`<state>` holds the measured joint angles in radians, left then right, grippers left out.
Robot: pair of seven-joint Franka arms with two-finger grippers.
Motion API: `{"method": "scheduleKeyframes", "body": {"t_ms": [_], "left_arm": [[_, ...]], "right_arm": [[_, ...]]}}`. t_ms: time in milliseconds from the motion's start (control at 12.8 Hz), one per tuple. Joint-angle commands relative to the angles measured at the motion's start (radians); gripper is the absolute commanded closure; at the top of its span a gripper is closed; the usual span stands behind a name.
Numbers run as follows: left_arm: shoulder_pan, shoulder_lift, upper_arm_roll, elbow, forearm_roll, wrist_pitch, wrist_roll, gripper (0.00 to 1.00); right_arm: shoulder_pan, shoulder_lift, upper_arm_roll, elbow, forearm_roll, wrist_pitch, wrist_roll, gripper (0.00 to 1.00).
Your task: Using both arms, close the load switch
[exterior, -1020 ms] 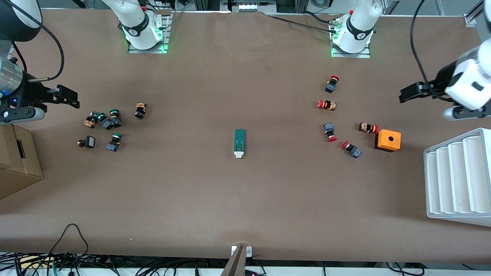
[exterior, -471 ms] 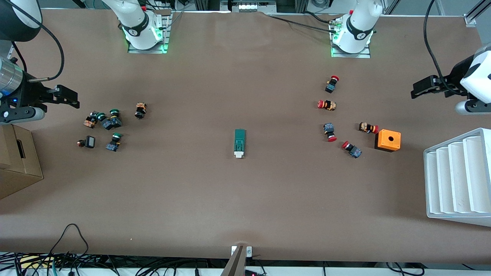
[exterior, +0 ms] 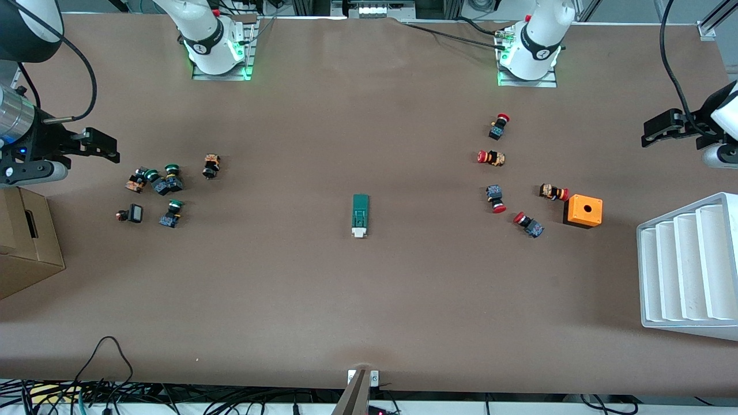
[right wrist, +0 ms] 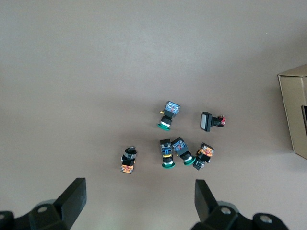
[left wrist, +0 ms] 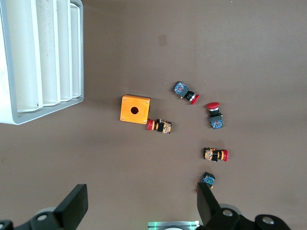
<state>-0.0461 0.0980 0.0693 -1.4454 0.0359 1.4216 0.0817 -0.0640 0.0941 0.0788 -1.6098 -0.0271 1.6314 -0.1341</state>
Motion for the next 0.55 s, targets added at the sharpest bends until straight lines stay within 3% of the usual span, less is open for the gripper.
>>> {"method": "scheduleKeyframes", "body": {"t_ms": [0,235,471], "left_arm": [[-0.001,-0.023,0.003,-0.026,-0.037,0.014,-0.005,0.00],[-0.001,-0.038,0.015,-0.039,-0.053,0.049,0.004,0.00],[-0.001,-0.087,0.021,-0.118,-0.063,0.106,0.007,0.00]], "right_arm": [[0.001,-0.002,0.004,0.005,-0.019,-0.005,-0.015,0.00],[0.001,-0.002,0.004,0.005,-0.019,-0.005,-0.015,0.00],[0.001,-0.002,0.004,0.005,-0.019,-0.007,-0.016,0.00]]}}
